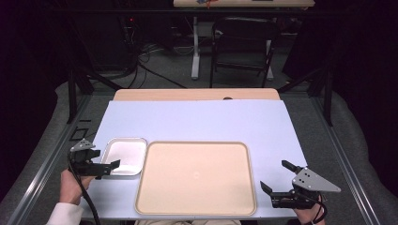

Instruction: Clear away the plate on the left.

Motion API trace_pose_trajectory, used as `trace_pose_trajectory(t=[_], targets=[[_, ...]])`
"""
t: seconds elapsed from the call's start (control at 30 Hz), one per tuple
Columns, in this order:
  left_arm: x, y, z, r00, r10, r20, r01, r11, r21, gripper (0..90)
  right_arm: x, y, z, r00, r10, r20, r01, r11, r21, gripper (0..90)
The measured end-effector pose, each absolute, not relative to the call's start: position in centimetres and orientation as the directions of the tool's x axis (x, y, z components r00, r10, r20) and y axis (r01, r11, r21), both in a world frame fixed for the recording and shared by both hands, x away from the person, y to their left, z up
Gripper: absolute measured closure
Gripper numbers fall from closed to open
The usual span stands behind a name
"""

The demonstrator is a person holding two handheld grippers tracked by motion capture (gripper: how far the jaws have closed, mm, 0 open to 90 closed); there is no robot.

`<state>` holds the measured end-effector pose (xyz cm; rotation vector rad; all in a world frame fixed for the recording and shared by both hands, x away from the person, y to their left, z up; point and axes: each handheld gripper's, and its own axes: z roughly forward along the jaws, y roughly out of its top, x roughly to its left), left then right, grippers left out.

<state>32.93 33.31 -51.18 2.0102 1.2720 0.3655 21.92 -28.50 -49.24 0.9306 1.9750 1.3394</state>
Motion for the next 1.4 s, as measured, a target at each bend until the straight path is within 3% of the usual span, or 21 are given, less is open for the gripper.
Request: trace_pose_trajectory(t=[0.5, 1.03, 1.4], targets=[[35.9, 34.0, -52.9, 0.39, 0.91, -0.142, 0.767, -0.236, 0.596, 1.2, 22.2, -28.4, -49.3, -0.605, 0.793, -0.071, 0.243, 0.268, 0.932, 2.5], [37.1, 35.6, -54.3, 0.295, 0.948, -0.124, 0.796, -0.171, 0.581, 35.2, 22.3, -28.4, -49.4, -0.609, 0.79, -0.067, 0.254, 0.274, 0.927, 4.7], [37.0, 36.0, -54.9, 0.256, 0.957, -0.135, 0.796, -0.13, 0.591, 49.9, 22.4, -28.3, -49.4, -0.609, 0.79, -0.069, 0.255, 0.278, 0.926, 5.2]])
